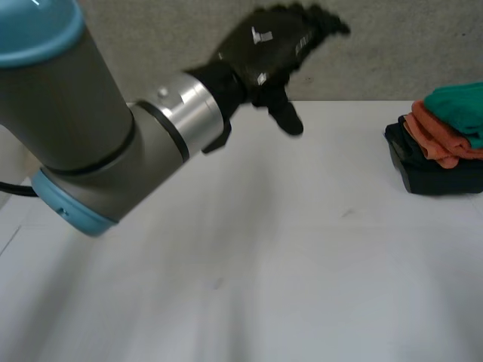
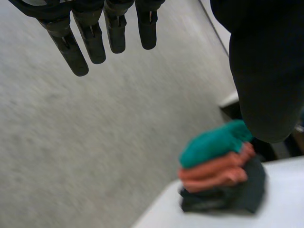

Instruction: Fold the laundry.

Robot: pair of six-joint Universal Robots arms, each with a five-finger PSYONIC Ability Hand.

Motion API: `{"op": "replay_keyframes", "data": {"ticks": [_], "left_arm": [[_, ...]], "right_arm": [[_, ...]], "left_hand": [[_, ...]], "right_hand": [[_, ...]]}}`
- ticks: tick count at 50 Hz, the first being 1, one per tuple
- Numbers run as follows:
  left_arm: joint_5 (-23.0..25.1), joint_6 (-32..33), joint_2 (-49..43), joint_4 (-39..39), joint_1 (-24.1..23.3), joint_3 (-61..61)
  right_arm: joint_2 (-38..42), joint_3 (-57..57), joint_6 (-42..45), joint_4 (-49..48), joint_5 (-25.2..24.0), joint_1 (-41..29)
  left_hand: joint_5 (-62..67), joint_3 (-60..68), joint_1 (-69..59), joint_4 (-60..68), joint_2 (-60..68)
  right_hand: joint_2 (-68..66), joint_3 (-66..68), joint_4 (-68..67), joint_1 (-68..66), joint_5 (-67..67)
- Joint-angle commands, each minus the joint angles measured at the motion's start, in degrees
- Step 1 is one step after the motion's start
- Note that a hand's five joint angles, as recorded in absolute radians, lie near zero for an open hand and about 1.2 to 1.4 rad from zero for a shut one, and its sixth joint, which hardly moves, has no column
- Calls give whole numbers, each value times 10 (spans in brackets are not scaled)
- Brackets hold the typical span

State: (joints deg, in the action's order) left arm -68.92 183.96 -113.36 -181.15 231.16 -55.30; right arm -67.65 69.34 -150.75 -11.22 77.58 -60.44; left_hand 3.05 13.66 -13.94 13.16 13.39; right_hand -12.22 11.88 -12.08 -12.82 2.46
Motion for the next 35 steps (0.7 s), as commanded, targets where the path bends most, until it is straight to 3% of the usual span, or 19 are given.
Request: {"op": "replay_keyframes", "data": {"ticks": [1, 3, 5, 8, 15, 19, 27, 35], "left_arm": [[-73, -36, 30, -25, 31, 53], [-88, -35, 35, -22, 54, 60], [-107, -21, 44, -7, 114, 56], [-121, 30, 48, 27, 169, 45], [-154, 292, -5, 45, 276, -27], [-156, 360, -83, 6, 323, -21], [-123, 371, -253, -31, 375, 83], [-84, 371, -373, -29, 396, 179]], "right_arm": [[-72, 56, -31, -174, 1, -135], [-95, 89, -42, -208, -15, -189], [-108, 116, -41, -219, -30, -244], [-108, 156, -39, -210, -43, -311], [-89, 247, -30, -158, -41, -411], [-53, 272, -17, -138, -40, -442], [-18, 315, 0, -130, -40, -458], [-13, 336, 2, -130, -43, -453]], "left_hand": [[-7, -13, 15, -8, -10], [-5, -11, 14, -6, -8], [-3, -9, 12, -4, -7], [-1, -8, 10, -3, -5], [-5, -11, 14, -6, -8], [-5, -11, 14, -6, -8], [32, 26, -23, 31, 29], [39, 33, -30, 38, 36]], "right_hand": [[22, -19, 21, 28, -25], [22, -19, 21, 28, -25], [22, -19, 21, 28, -25], [22, -19, 21, 28, -25], [22, -19, 21, 28, -25], [22, -19, 21, 28, -25], [22, -19, 21, 28, -25], [22, -19, 21, 28, -25]]}}
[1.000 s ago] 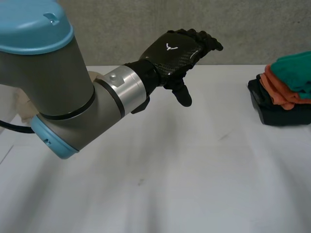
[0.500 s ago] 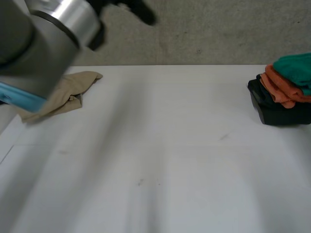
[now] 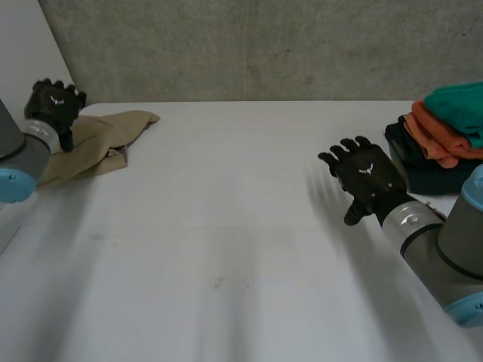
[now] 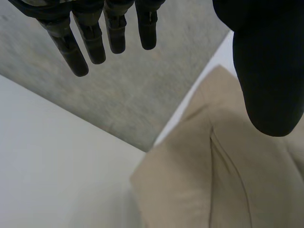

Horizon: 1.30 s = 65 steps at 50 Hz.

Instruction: Fold the laundry.

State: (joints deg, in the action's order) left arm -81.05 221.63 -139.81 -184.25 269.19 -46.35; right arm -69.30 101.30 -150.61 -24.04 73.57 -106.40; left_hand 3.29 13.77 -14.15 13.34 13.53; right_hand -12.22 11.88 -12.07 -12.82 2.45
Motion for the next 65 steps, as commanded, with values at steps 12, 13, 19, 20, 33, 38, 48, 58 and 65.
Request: {"op": "replay_keyframes", "data": {"ticks": [12, 13, 19, 20, 33, 38, 48, 58, 65], "left_arm": [[76, -8, -218, -1, 21, 196], [77, -8, -225, -1, 22, 204], [77, -8, -282, -1, 27, 281], [77, -8, -288, -2, 27, 288], [-45, -31, -234, -20, -24, 283], [-58, -109, -91, -28, -54, 163], [-57, -213, 183, -62, -175, -94], [-66, -259, 213, -55, -394, -220], [-78, -259, 38, -46, -499, -162]], "right_arm": [[20, 17, 1, -6, -1, 8], [22, 17, 1, -6, -1, 8], [26, 16, 1, -9, -1, 8], [29, 15, 1, -9, -1, 8], [32, 15, 1, -9, 1, 7], [32, 17, 1, -8, 0, 8], [18, 19, -3, -8, 3, 9], [5, 13, -9, -4, 36, 21], [5, 9, -9, -2, 80, 22]], "left_hand": [[38, 33, -30, 38, 36], [38, 33, -30, 38, 36], [50, 45, -41, 49, 48], [55, 50, -46, 54, 53], [667, 662, -659, 667, 665], [667, 662, -659, 667, 665], [667, 662, -659, 667, 665], [667, 662, -659, 667, 665], [126, 121, -117, 125, 124]], "right_hand": [[22, -19, 21, 28, -24], [22, -19, 21, 28, -24], [22, -19, 21, 28, -24], [22, -19, 21, 28, -24], [22, -19, 21, 28, -24], [22, -19, 21, 28, -24], [22, -19, 21, 28, -24], [22, -19, 21, 28, -24], [22, -19, 21, 28, -24]]}}
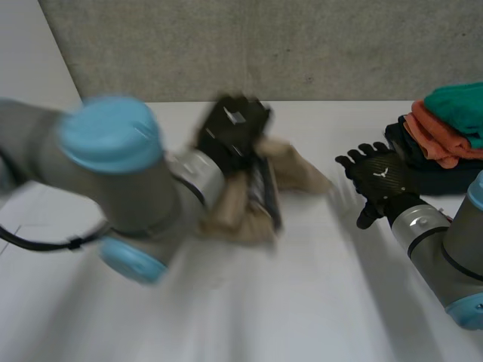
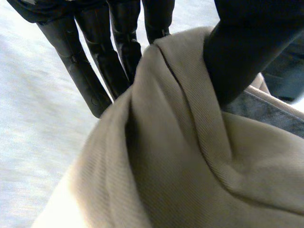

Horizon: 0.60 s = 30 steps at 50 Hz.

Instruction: Fold the laundry.

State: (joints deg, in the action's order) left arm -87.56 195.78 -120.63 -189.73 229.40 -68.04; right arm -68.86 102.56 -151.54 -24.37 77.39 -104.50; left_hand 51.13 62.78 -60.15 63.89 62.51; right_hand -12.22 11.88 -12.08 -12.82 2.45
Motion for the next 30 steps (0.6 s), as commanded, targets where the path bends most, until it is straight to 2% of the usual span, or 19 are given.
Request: {"op": "replay_keyframes", "data": {"ticks": [1, 3, 6, 10, 12, 14, 15, 18, 21, 22, 26, 30], "left_arm": [[-22, -1, -161, 12, -113, 62], [-52, 0, -163, 19, -131, 70], [-81, 0, -136, 21, -127, 70], [-98, 1, -49, 22, -85, 49], [-90, 2, -6, 22, -38, 27], [-79, 3, 16, 23, -8, 13], [-61, 4, 30, 25, 18, -2], [-24, 13, 41, 29, 53, -26], [38, 40, 43, 31, 122, -49], [66, 57, 38, 32, 154, -52], [113, 109, -10, 34, 212, -45], [125, 173, -80, 45, 240, -12]], "right_arm": [[0, -4, 0, 2, 49, 5], [0, -4, 0, 2, 52, 6], [-2, -3, -2, 4, 54, 7], [-23, 2, -4, 16, 53, 4], [-33, 2, -9, 28, 53, 1], [-42, 1, -23, 54, 53, -1], [-44, 1, -29, 63, 51, -3], [-59, -3, -52, 103, 46, -11], [-73, -10, -63, 152, 43, -25], [-76, -12, -65, 166, 43, -28], [-83, -10, -68, 218, 36, -57], [-77, -2, -67, 214, 38, -110]], "left_hand": [[-376, -392, 366, -404, -390], [-485, -501, 475, -512, -499], [-499, -515, 489, -527, -513], [-499, -516, 489, -527, -513], [-496, -512, 486, -523, -510], [-496, -512, 486, -523, -509], [-494, -510, 484, -522, -508], [-491, -507, 481, -518, -504], [-487, -504, 477, -515, -501], [-481, -497, 471, -508, -494], [-472, -489, 462, -500, -486], [-459, -475, 449, -486, -472]], "right_hand": [[22, -19, 21, 28, -25], [22, -19, 21, 28, -25], [22, -19, 21, 28, -25], [22, -19, 21, 28, -25], [22, -19, 21, 28, -25], [22, -19, 21, 28, -25], [22, -19, 21, 28, -25], [22, -19, 21, 28, -25], [22, -19, 21, 28, -25], [22, -19, 21, 28, -25], [22, -19, 21, 28, -25], [22, -19, 21, 28, -25]]}}
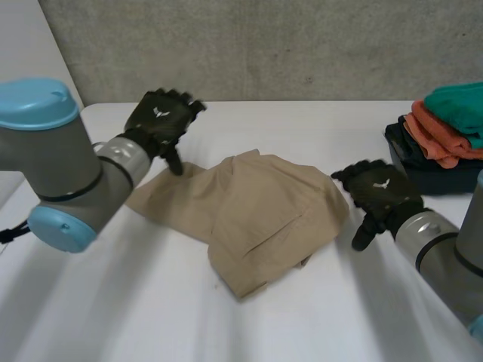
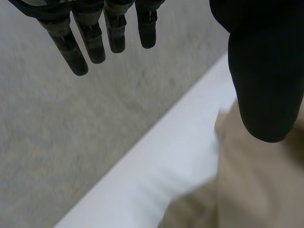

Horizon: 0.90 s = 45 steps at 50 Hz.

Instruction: Fold the laundry.

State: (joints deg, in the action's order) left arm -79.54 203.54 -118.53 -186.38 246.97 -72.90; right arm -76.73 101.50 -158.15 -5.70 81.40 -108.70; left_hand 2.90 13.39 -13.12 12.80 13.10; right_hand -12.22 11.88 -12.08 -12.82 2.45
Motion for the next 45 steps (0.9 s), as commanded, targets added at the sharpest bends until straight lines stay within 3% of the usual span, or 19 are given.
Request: {"op": "replay_keyframes", "data": {"ticks": [1, 6, 12, 14, 15, 17, 18, 23, 28, 32, 35, 40, 45], "left_arm": [[46, 105, -114, 16, 68, 44], [47, 138, -178, 55, 82, 86], [47, 142, -215, 73, 81, 105], [46, 142, -215, 72, 80, 105], [45, 142, -217, 72, 78, 105], [43, 142, -217, 72, 76, 105], [41, 142, -217, 72, 74, 104], [21, 133, -176, 75, 62, 87], [-2, 81, -38, 73, 54, 25], [-7, 33, 59, 74, 51, -34], [-5, 12, 124, 71, 48, -93], [-4, 4, 158, 58, 38, -173], [-9, -24, 143, 5, -32, -223]], "right_arm": [[4, 14, -1, 13, -1, -90], [37, 28, 4, -65, 3, -131], [96, 21, 9, -135, 6, -152], [120, 14, 12, -155, 6, -153], [129, 11, 13, -162, 6, -152], [141, 5, 21, -181, 7, -147], [142, 5, 21, -187, 7, -146], [107, 5, 21, -222, 13, -136], [18, -44, 16, -218, 16, -58], [16, -128, 15, -173, 17, -18], [64, -197, 8, -147, 17, -8], [196, -352, 5, -130, 14, 14], [301, -442, -11, -158, 12, 17]], "left_hand": [[27, 22, -25, 28, 25], [57, 52, -55, 58, 55], [218, 213, -216, 219, 216], [339, 334, -337, 340, 337], [468, 463, -466, 469, 466], [665, 660, -663, 666, 663], [671, 666, -669, 672, 669], [671, 666, -669, 672, 669], [671, 666, -669, 672, 669], [671, 666, -669, 672, 669], [671, 666, -669, 672, 669], [671, 666, -669, 672, 669], [671, 666, -669, 672, 669]], "right_hand": [[22, -19, 21, 28, -24], [22, -19, 21, 28, -24], [-44, 47, -45, -38, 42], [-178, 182, -180, -172, 176], [-235, 239, -237, -229, 233], [-641, 645, -643, -635, 639], [-677, 681, -679, -671, 675], [-678, 681, -679, -672, 676], [-678, 681, -679, -672, 676], [-678, 681, -679, -672, 676], [-678, 681, -679, -672, 676], [-678, 681, -679, -672, 676], [-678, 681, -679, -672, 676]]}}
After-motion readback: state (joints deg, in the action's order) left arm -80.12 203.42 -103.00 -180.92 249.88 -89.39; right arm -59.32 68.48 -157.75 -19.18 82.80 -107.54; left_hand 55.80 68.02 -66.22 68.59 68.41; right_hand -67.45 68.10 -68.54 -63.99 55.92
